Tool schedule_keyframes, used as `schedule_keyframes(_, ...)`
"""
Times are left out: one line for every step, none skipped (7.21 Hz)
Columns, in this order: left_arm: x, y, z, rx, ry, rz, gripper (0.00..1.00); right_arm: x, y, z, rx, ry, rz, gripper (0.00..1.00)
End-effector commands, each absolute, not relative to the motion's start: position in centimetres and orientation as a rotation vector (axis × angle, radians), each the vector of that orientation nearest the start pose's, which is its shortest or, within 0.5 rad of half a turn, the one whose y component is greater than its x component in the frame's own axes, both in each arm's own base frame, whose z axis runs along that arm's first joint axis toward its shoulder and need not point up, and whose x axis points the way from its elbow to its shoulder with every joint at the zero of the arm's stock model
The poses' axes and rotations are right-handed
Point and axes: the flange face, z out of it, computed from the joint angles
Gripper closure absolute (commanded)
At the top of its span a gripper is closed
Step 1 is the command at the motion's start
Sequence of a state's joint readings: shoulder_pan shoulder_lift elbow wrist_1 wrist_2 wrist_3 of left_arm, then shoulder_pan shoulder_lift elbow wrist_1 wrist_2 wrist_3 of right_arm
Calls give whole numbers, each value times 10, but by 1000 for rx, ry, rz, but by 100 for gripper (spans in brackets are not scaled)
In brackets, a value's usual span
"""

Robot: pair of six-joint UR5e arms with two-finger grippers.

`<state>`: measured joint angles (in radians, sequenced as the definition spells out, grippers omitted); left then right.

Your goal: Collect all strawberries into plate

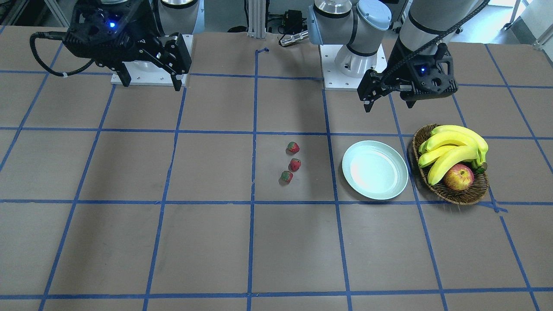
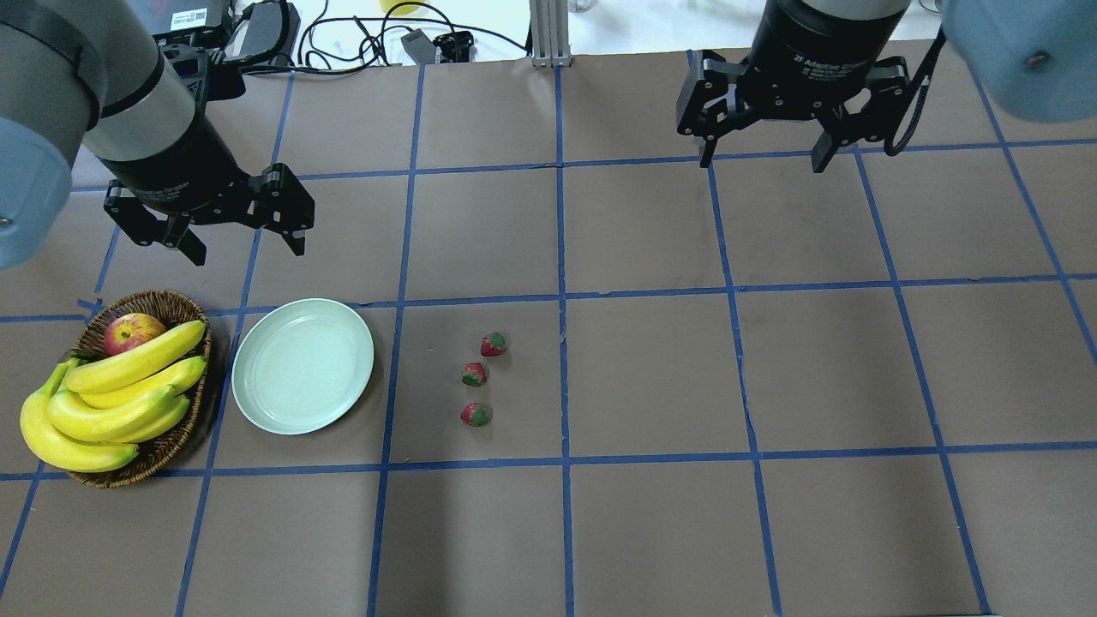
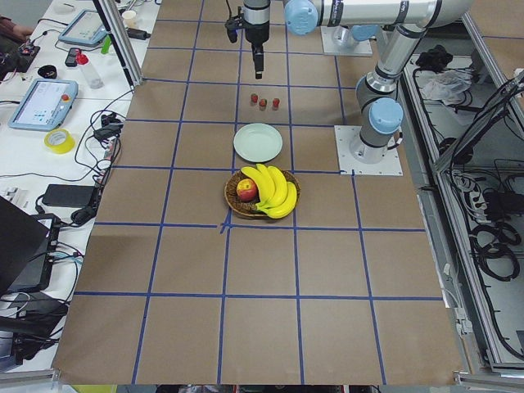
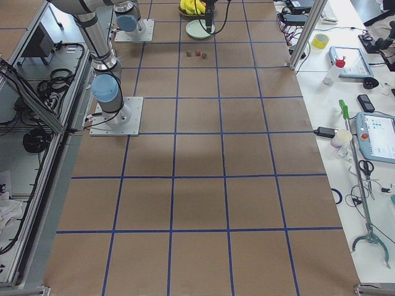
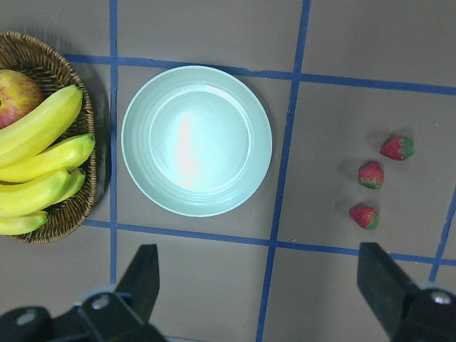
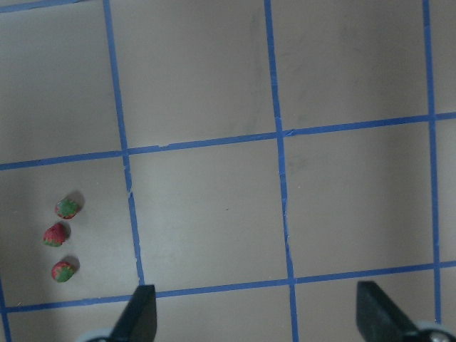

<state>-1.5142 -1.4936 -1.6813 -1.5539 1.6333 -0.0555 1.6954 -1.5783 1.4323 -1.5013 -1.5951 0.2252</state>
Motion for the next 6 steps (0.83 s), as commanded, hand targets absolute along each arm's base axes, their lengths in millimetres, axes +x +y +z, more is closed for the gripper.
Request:
schedule_keyframes(-99, -466, 467, -176, 3074, 26, 0, 187, -490, 549, 178, 3174, -307, 0)
schedule_keyframes(-97, -467, 467, -179, 3074, 27, 0, 187, -495, 535, 182, 3169, -337, 0)
schedule_keyframes(-95, -470, 465, -195, 3076, 34, 0, 189, -492, 527, 176, 3173, -321, 0)
schedule_keyframes(-98, -472, 459, -197, 3078, 54, 0, 188, -491, 529, 190, 3167, -319, 0)
schedule_keyframes(-101, -473, 452, -189, 3075, 75, 0, 194, -490, 531, 179, 3108, -293, 0)
schedule_keyframes(-102, -473, 435, -181, 3074, 112, 0, 197, -488, 531, 167, 3106, -297, 0)
